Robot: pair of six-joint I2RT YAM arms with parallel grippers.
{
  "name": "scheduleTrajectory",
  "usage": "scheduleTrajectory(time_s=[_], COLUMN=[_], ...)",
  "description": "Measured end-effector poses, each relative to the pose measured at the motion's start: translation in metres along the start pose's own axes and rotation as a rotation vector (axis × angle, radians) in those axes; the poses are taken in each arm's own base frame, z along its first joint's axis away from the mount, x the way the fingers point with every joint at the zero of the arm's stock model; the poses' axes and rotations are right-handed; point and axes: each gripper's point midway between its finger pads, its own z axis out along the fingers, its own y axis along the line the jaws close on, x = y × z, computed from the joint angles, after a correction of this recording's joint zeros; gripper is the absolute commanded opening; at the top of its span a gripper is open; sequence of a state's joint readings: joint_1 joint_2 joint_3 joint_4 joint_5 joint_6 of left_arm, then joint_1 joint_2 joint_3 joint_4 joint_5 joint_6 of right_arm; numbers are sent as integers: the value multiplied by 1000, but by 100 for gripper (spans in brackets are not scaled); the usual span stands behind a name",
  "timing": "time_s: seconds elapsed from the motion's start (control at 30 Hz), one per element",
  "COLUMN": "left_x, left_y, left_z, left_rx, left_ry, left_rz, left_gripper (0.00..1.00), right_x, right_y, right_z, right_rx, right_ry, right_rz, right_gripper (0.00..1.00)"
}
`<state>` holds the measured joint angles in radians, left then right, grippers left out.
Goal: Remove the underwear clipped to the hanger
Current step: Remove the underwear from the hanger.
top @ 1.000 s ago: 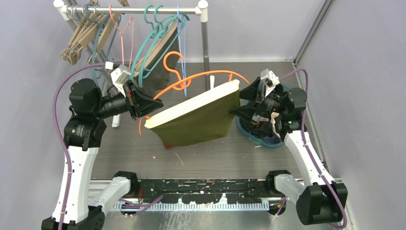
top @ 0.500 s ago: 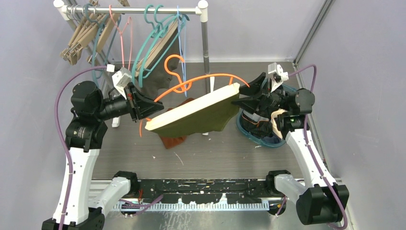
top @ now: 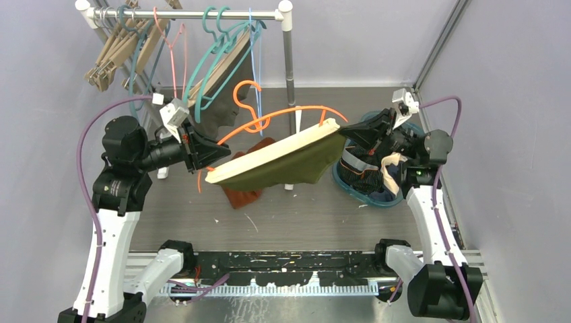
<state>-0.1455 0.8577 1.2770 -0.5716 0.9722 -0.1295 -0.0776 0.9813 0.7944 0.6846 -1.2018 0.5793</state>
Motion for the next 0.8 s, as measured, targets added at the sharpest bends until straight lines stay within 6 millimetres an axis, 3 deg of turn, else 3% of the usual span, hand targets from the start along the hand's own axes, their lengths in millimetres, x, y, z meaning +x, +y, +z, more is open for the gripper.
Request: scheduleTrajectory(time_s=[0.3,0.47,0.8], left_x=[-1,-9,-2], left_y=[3,5,12], left_z=[-2,-7,-3], left_rx=[-32,-72,-76], left_ry=[8,-9,21], left_rz=[34,85,62], left_gripper=[0,0,0], right_x=[2,-1,5], right_y=[-14,-40,-35], right_z=[-20,-36,-30], right_rx=[79,197,168], right_ry=[3,-24,-8], right_rz=[16,42,66], right_gripper=[1,1,1])
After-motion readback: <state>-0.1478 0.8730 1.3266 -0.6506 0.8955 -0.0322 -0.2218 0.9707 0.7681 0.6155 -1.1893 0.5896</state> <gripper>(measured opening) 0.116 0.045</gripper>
